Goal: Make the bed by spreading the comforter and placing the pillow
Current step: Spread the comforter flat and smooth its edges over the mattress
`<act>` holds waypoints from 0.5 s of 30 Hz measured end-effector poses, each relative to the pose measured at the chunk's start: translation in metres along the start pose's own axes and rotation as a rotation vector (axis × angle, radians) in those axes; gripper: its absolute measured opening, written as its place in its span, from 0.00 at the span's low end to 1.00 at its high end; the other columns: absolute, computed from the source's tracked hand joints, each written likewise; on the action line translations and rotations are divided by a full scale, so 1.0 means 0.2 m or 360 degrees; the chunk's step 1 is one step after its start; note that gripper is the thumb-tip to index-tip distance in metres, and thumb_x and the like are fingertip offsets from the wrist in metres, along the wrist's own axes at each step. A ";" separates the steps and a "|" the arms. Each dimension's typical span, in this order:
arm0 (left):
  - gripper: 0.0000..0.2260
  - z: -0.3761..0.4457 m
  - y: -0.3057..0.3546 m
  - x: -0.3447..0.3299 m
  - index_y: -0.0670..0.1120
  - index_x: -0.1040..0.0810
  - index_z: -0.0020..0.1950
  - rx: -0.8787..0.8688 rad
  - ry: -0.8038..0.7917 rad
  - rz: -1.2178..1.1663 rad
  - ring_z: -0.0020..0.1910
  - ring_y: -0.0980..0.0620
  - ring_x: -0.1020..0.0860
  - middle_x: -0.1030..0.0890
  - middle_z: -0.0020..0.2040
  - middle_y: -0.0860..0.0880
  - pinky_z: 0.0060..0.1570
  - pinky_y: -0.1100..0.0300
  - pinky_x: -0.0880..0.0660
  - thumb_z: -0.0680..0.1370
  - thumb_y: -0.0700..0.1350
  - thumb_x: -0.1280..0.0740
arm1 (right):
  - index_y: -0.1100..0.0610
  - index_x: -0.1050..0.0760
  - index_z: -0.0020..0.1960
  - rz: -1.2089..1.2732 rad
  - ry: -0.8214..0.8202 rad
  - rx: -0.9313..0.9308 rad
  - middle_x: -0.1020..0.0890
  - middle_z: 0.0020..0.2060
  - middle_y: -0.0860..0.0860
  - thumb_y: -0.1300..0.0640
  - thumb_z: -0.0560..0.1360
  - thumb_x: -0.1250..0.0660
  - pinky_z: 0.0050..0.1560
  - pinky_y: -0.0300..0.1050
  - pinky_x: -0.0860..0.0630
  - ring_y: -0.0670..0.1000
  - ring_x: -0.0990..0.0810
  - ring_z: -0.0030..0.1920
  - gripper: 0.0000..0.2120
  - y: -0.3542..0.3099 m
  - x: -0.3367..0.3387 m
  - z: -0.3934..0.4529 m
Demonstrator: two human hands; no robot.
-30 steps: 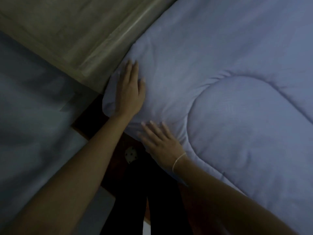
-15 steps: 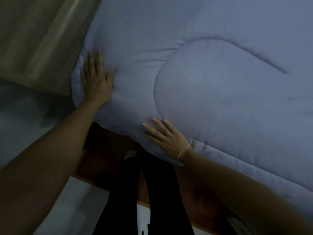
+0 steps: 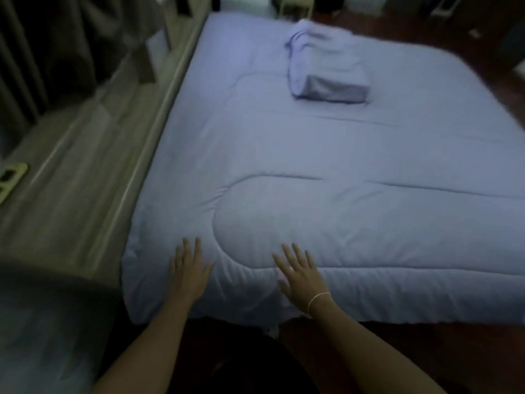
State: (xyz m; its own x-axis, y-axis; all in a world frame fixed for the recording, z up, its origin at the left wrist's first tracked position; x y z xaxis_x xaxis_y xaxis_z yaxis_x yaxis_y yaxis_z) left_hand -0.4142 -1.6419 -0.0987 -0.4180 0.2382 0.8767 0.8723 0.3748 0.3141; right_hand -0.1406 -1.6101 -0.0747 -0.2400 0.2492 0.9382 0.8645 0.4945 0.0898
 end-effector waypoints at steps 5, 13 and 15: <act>0.32 0.06 0.40 0.24 0.47 0.55 0.78 -0.0337 0.0179 -0.0001 0.77 0.41 0.53 0.55 0.78 0.39 0.75 0.47 0.54 0.80 0.59 0.47 | 0.51 0.37 0.72 0.0198 0.0050 -0.0497 0.28 0.69 0.56 0.42 0.65 0.32 0.61 0.63 0.27 0.61 0.28 0.67 0.38 0.38 0.09 -0.22; 0.32 0.08 0.99 0.26 0.47 0.54 0.78 -0.0676 0.0261 0.0077 0.77 0.41 0.51 0.53 0.78 0.39 0.75 0.47 0.55 0.80 0.59 0.47 | 0.48 0.60 0.77 0.0515 0.0245 -0.1035 0.55 0.77 0.53 0.42 0.77 0.45 0.74 0.59 0.51 0.60 0.57 0.77 0.35 0.92 0.02 -0.56; 0.32 0.09 1.11 0.20 0.46 0.54 0.78 -0.0700 0.0229 0.0139 0.77 0.41 0.51 0.53 0.78 0.39 0.75 0.46 0.53 0.80 0.58 0.47 | 0.48 0.58 0.77 0.0549 0.0259 -0.1064 0.54 0.77 0.53 0.42 0.77 0.45 0.73 0.59 0.50 0.60 0.56 0.77 0.35 1.04 -0.01 -0.61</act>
State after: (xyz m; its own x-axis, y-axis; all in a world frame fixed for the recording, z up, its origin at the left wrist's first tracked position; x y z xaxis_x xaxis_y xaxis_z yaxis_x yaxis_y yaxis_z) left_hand -0.2425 -1.5337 -0.0006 -0.3261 0.1138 0.9385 0.9402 -0.0639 0.3345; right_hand 0.0930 -1.6103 -0.0166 0.1149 0.1467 0.9825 0.9741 -0.2105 -0.0825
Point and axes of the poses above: each hand's wrist, its own z-axis towards the middle knuckle, its own x-axis out of the back of the hand, y = z × x, the point moved 3 cm from there along z, towards the middle knuckle
